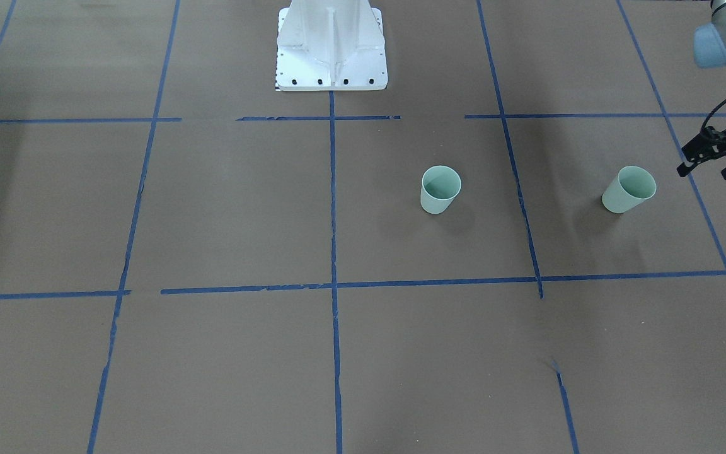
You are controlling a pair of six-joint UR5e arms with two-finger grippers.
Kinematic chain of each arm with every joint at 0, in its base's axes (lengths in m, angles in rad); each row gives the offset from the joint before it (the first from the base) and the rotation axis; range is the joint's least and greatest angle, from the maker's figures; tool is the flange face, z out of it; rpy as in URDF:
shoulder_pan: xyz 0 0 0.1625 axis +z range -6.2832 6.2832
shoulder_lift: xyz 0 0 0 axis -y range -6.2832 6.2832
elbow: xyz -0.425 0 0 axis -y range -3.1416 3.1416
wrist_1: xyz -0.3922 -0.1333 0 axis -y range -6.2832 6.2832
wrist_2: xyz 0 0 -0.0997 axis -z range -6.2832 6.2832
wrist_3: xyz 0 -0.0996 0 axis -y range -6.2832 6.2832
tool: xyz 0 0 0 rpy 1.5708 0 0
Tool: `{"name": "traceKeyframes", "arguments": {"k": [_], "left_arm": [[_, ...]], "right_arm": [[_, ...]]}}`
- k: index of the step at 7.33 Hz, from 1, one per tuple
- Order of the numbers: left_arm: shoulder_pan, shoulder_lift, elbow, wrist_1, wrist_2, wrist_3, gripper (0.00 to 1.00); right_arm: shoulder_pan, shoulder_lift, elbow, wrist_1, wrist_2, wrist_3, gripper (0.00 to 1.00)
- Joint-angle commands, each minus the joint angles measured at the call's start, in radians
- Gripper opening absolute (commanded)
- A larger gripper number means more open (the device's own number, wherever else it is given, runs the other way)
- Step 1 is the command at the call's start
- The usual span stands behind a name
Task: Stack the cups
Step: 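Move the left gripper down over the pale green cup at the table edge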
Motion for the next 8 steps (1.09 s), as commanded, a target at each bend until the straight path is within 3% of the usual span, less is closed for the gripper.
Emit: {"name": "traceKeyframes", "arguments": {"k": [1,3,5,6,8], "left_arm": [[0.085,-0.001,0.03,-0.089,0.051,-0.122,1.0],[0.125,-0.002,0.03,-0.089,0.091,-0.138,0.99],[0.148,-0.007,0.032,-0.083,0.086,-0.156,0.12],[0.148,-0.009,0.03,-0.081,0.077,-0.156,0.0],[0.147,-0.009,0.018,-0.081,0.079,-0.156,0.0]], "right_arm": [[-0.001,0.0,0.0,0.0,0.0,0.0,1.0],[-0.001,0.0,0.0,0.0,0.0,0.0,1.0],[-0.001,0.0,0.0,0.0,0.0,0.0,1.0],[-0.001,0.0,0.0,0.0,0.0,0.0,1.0],[0.001,0.0,0.0,0.0,0.0,0.0,1.0]]}}
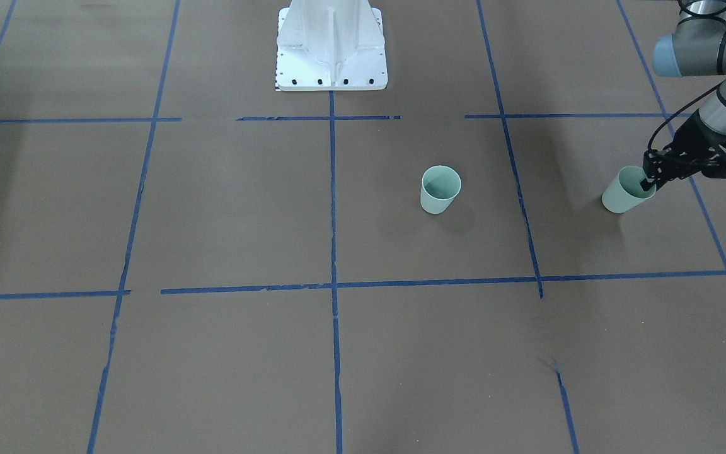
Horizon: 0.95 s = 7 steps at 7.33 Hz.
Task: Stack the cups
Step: 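Grasp the rim of the pale green cup with the left gripper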
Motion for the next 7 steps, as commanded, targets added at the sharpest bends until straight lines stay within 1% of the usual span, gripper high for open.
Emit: {"name": "traceKeyframes", "arguments": {"k": [1,2,3,5,6,7], "left_arm": [[0.0,-0.003,-0.017,0.002,0.007,-0.001,0.0],[-0.003,-0.007,-0.047,0.004,0.009,0.001,0.0],[-0.011,-0.007,-0.108,0.048,0.009,0.001,0.0],[-0.012,-0.034,-0.277,0.295,0.011,-0.011,0.0],[-0.012,-0.101,-0.335,0.432,0.014,-0.066,0.0],[0.003,-0.202,-0.366,0.559,0.015,-0.144,0.0]], "right_arm": [[0.001,0.0,0.0,0.0,0.0,0.0,1.0],[0.001,0.0,0.0,0.0,0.0,0.0,1.0],[0.001,0.0,0.0,0.0,0.0,0.0,1.0],[0.001,0.0,0.0,0.0,0.0,0.0,1.0],[-0.001,0.0,0.0,0.0,0.0,0.0,1.0],[-0.001,0.0,0.0,0.0,0.0,0.0,1.0]]}}
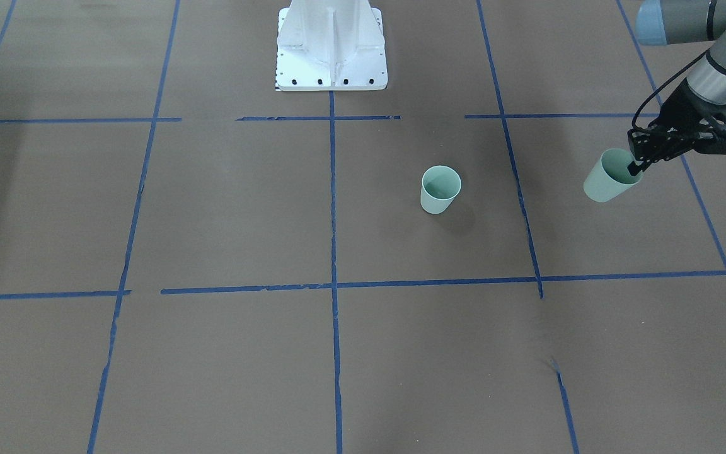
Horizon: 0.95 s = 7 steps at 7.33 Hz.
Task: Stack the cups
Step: 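Carry the cup with the left gripper over the other green cup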
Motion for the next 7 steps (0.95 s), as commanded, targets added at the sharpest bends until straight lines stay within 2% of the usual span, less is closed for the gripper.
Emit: {"name": "traceKeyframes", "arguments": {"k": [1,3,5,7], "left_arm": [[0.065,-0.203,-0.067,0.269,0.004,-0.16,0.0],[0.199,-0.395,-0.055,0.444,0.066,-0.341,0.0],[0.316,-0.474,-0.02,0.459,0.102,-0.486,0.0],[0.337,-0.499,0.003,0.459,0.13,-0.509,0.0]], "right_arm": [[0.001,0.0,0.0,0.0,0.0,0.0,1.0],[0.001,0.0,0.0,0.0,0.0,0.0,1.0],[-0.001,0.0,0.0,0.0,0.0,0.0,1.0],[0.001,0.0,0.0,0.0,0.0,0.0,1.0]]}}
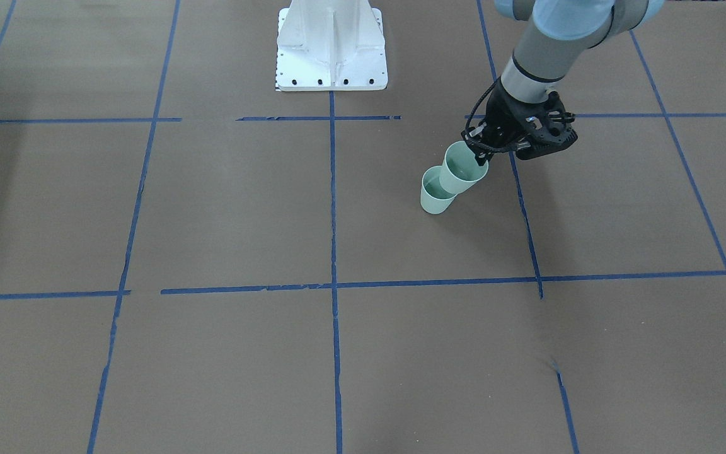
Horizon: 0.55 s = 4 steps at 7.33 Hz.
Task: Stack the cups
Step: 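Carry the cup with the left gripper over the other green cup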
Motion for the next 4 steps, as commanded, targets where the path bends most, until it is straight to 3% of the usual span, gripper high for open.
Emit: {"name": "traceKeyframes", "arguments": {"k": [1,2,3,4], "left_arm": [[0.018,-0.016,0.013,0.003,0.015,-0.023,0.0],[0.018,-0.016,0.013,0.001,0.015,-0.023,0.0],[0.018,-0.015,0.015,0.001,0.016,-0.023,0.27],[0.024,-0.015,0.013,0.001,0.039,-0.029,0.99]], "right_arm": [[-0.001,0.0,0.0,0.0,0.0,0.0,1.0],[0.001,0.0,0.0,0.0,0.0,0.0,1.0],[0.001,0.0,0.0,0.0,0.0,0.0,1.0],[0.001,0.0,0.0,0.0,0.0,0.0,1.0]]}}
